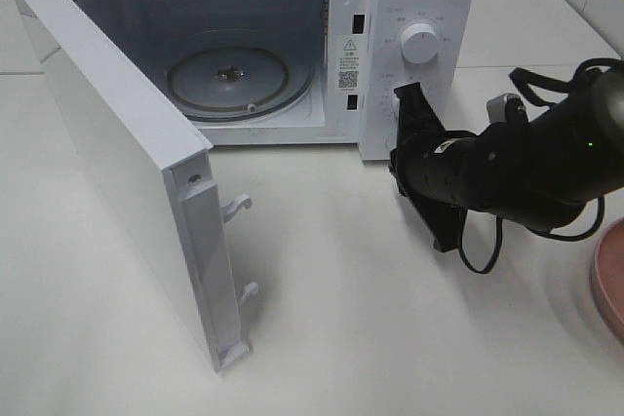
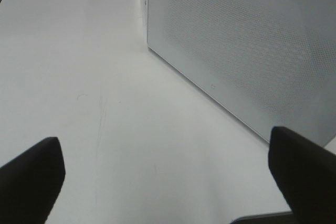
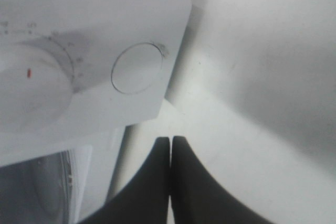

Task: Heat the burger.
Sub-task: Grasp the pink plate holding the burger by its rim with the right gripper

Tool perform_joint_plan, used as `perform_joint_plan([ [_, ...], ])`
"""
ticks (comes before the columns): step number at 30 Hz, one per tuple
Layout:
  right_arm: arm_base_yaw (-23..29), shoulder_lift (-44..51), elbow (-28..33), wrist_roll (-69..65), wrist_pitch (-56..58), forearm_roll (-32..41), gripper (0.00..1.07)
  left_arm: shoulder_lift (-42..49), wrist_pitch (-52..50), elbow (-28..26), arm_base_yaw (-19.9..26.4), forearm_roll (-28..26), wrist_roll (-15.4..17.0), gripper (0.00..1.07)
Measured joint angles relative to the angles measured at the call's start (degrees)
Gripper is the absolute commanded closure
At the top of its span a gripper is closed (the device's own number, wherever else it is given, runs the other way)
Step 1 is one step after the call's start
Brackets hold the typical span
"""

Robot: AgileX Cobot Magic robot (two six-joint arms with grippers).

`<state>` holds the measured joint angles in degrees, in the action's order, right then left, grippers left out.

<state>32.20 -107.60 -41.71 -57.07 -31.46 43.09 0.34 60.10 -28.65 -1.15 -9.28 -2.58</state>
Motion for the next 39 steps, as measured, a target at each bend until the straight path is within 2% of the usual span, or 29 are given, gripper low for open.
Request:
perform_joint_plan([
  [5, 0.00, 3.44, 1.78, 8.31, 6.25, 0.00, 1.07, 0.00, 0.00, 0.00, 0.00, 0.00, 0.00, 0.09],
  [7, 0.00, 5.90, 2.69, 15.53, 11.29, 0.00, 1.07, 0.00, 0.00, 0.00, 0.00, 0.00, 0.00, 0.09],
  [16, 0.00, 10.66, 2.75, 36.44, 25.27, -0.23, 1.07, 0.00, 0.00, 0.00, 0.00, 0.00, 0.00, 0.09],
  [18, 0.00, 11.92, 2.75, 44.81, 32.72, -1.03, 1.07, 0.00, 0.00, 0.00, 0.00, 0.00, 0.00, 0.09],
  [20, 0.00, 12.20, 2.75, 46.41, 34.55, -1.60, 1.07, 0.00, 0.00, 0.00, 0.00, 0.00, 0.00, 0.09],
  [25, 0.00, 13.75, 2.75, 49.22, 42.91, -8.02, 1.06, 0.00, 0.00, 0.00, 0.00, 0.00, 0.00, 0.09],
  [27, 0.00, 15.64, 2.75, 49.22, 47.33, -13.64, 1.05, 0.00, 0.00, 0.00, 0.00, 0.00, 0.00, 0.09],
  [29, 0.00, 16.27, 2.75, 49.16, 48.30, -15.18, 1.05, 0.00, 0.00, 0.00, 0.00, 0.00, 0.00, 0.09],
  [30, 0.00, 17.82, 2.75, 48.99, 50.59, -18.56, 1.05, 0.00, 0.00, 0.00, 0.00, 0.00, 0.00, 0.09],
  [31, 0.00, 17.82, 2.75, 48.99, 50.59, -18.56, 1.05, 0.00, 0.00, 0.00, 0.00, 0.00, 0.00, 0.09],
  [32, 0.00, 19.60, 2.75, 48.87, 53.29, -22.06, 1.04, 0.00, 0.00, 0.00, 0.00, 0.00, 0.00, 0.09],
  [33, 0.00, 19.60, 2.75, 48.87, 53.29, -22.06, 1.04, 0.00, 0.00, 0.00, 0.00, 0.00, 0.00, 0.09],
  [35, 0.00, 22.00, 2.75, 48.70, 56.89, -26.70, 1.03, 0.00, 0.00, 0.00, 0.00, 0.00, 0.00, 0.09],
  [39, 0.00, 24.12, 2.75, 48.70, 60.10, -30.94, 1.02, 0.00, 0.00, 0.00, 0.00, 0.00, 0.00, 0.09],
])
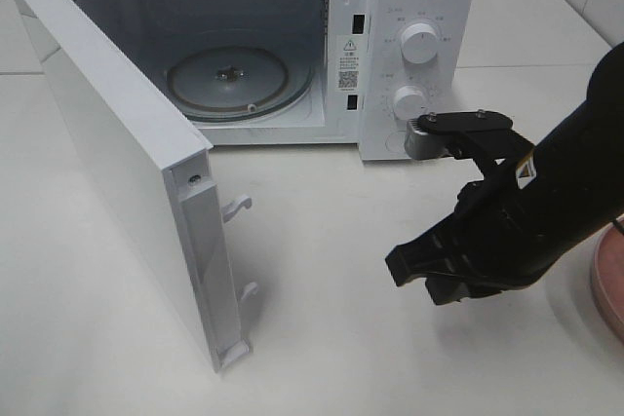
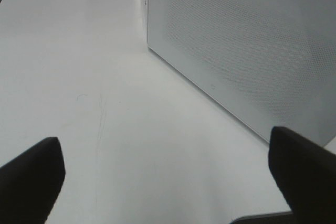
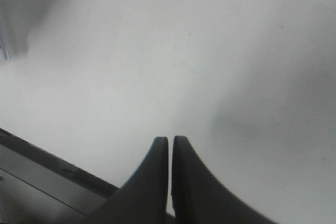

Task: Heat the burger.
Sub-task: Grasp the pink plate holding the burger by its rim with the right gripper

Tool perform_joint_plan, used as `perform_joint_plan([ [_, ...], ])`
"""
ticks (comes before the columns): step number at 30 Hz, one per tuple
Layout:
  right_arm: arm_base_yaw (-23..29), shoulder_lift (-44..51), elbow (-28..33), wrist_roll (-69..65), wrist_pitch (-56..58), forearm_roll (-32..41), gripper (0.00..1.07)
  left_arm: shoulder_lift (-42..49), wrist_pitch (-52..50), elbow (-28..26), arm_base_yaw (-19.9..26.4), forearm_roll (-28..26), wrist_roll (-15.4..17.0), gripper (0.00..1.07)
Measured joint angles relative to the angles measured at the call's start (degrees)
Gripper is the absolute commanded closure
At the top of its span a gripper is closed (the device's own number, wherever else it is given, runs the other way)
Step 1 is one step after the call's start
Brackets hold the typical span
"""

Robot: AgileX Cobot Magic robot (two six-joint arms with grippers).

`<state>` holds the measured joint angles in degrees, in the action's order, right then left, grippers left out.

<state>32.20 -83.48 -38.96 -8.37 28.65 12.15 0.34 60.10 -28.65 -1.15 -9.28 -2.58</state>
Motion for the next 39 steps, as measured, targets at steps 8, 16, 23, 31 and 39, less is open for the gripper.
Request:
perform_joint_plan([
  [8, -4.30, 3.95, 0.00, 0.00, 6.36, -5.27, 0.89, 0.00, 0.00, 0.00, 0.00, 0.00, 0.00, 0.09],
  [16, -10.26, 6.02, 0.00, 0.06, 8.71, -11.75, 0.26, 0.00, 0.00, 0.00, 0.00, 0.00, 0.00, 0.09],
  [23, -15.36, 6.02, 0.00, 0.52, 11.34, -16.79, 0.06, 0.00, 0.00, 0.00, 0.00, 0.00, 0.00, 0.09],
  [31, -21.14, 5.56, 0.00, 1.95, 11.40, -17.88, 0.09, 0.00, 0.00, 0.00, 0.00, 0.00, 0.00, 0.09],
  [39, -22.92, -0.29, 0.00, 3.38, 10.37, -17.88, 0.11, 0.00, 0.00, 0.00, 0.00, 0.00, 0.00, 0.09],
])
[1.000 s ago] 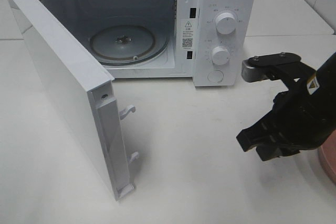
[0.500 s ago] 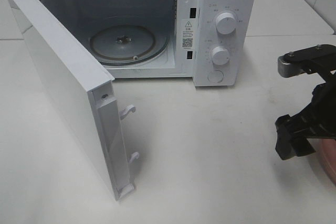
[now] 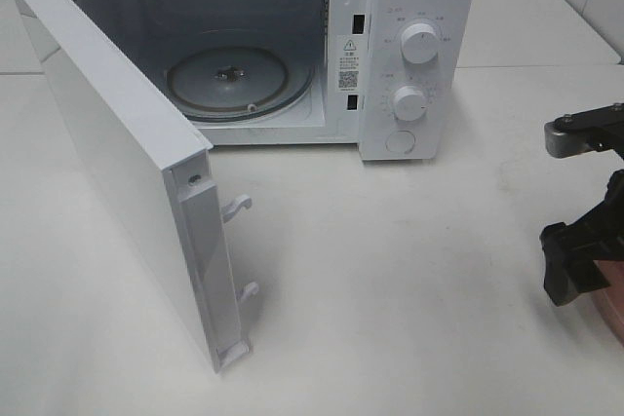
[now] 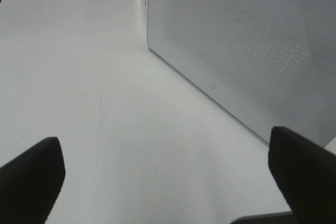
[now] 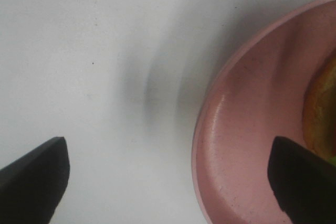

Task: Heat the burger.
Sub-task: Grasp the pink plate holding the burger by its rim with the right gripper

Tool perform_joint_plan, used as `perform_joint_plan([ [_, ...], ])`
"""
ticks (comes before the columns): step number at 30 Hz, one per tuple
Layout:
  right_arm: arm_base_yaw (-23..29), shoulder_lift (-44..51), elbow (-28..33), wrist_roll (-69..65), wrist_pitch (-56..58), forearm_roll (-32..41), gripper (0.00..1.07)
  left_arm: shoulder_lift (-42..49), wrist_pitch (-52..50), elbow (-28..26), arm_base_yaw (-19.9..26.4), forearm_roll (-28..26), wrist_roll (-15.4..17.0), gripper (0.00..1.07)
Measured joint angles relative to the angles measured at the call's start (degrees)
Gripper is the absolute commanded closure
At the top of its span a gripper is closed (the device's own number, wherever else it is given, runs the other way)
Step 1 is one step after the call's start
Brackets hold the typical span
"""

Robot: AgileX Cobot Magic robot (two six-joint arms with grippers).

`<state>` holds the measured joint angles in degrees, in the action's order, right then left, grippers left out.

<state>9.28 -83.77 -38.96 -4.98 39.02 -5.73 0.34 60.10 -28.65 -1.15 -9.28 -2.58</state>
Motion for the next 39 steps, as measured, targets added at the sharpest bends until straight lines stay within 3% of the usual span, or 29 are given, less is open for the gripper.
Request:
perform_joint_plan([
  [10, 0.00, -7.10, 0.00, 0.06, -3.90, -0.34, 0.13, 0.00, 0.00, 0.00, 0.00, 0.00, 0.00, 0.09],
  [20, -5.04, -10.66, 0.06, -0.06, -8.08, -1.55, 0.15, 0.00, 0.00, 0.00, 0.00, 0.06, 0.00, 0.09],
  [31, -6.02, -14.78, 0.40, -0.06, -9.85, -1.55, 0.19, 0.00, 0.00, 0.00, 0.00, 0.06, 0.00, 0.09],
  [36, -6.02, -14.84, 0.40, -0.06, -10.20, -1.72, 0.27, 0.00, 0.00, 0.00, 0.00, 0.06, 0.00, 0.09],
  [38, -6.02, -14.84, 0.80, -0.06, -10.94, -2.23, 0.45, 0.00, 0.00, 0.00, 0.00, 0.06, 0.00, 0.09],
  [39, -6.02, -14.84, 0.80, -0.06, -10.94, -2.23, 0.45, 0.00, 0.00, 0.00, 0.00, 0.06, 0.00, 0.09],
])
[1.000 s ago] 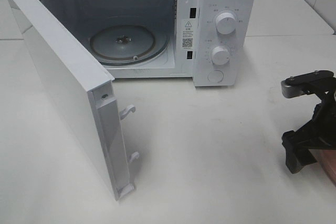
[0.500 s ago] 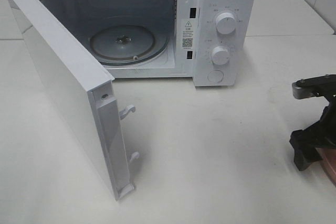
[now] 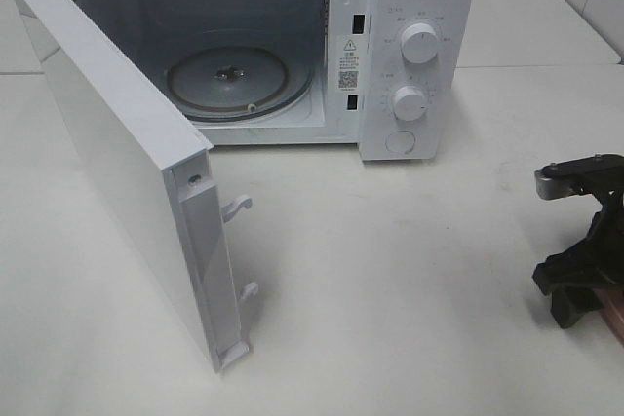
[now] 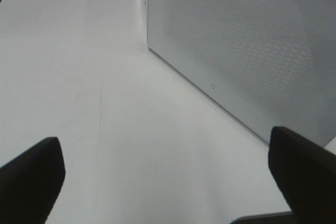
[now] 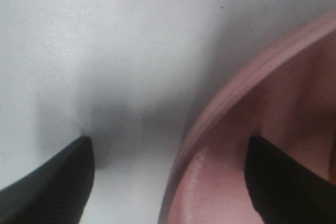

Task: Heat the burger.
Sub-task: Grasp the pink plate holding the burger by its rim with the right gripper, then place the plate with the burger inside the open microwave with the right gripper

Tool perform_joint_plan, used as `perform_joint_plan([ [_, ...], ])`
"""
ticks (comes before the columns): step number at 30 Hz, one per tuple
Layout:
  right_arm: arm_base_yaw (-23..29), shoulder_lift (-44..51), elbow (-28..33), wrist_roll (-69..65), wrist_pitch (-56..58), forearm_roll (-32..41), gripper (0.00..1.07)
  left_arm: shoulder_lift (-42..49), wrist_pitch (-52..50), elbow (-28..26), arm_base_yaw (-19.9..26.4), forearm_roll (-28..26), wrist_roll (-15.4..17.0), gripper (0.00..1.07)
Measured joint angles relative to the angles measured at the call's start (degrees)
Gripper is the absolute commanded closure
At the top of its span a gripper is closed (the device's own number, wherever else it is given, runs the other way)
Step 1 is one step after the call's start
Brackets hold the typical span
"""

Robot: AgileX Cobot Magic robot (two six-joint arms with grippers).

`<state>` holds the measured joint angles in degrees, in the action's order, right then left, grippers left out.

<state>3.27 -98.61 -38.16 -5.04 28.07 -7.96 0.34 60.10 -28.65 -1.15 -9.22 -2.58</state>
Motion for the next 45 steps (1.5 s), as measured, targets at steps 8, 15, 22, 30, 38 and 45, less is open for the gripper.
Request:
perform_joint_plan([
  [8, -0.17, 0.23, 1.20, -0.34, -1.78, -2.52, 0.91, 0.00, 0.00, 0.00, 0.00, 0.00, 0.00, 0.09],
  [15, -0.17, 0.80, 1.38, -1.89, -0.63, -1.89, 1.07, 0.00, 0.00, 0.00, 0.00, 0.00, 0.00, 0.09],
  [22, 1.66, 0.80, 1.38, -4.81, -0.06, -4.58, 1.07, 0.00, 0.00, 0.00, 0.00, 0.00, 0.00, 0.09],
  [30, 7.96, 0.69, 1.55, -15.13, 4.35, -14.04, 1.07, 0.00, 0.00, 0.00, 0.00, 0.00, 0.00, 0.09],
  [38, 14.73, 0.06, 2.06, -25.55, 9.80, -22.23, 1.07, 0.00, 0.00, 0.00, 0.00, 0.00, 0.00, 0.09],
  [45, 18.05, 1.78, 2.29, -27.04, 11.46, -22.98, 1.07, 0.00, 0.00, 0.00, 0.00, 0.00, 0.00, 0.09],
])
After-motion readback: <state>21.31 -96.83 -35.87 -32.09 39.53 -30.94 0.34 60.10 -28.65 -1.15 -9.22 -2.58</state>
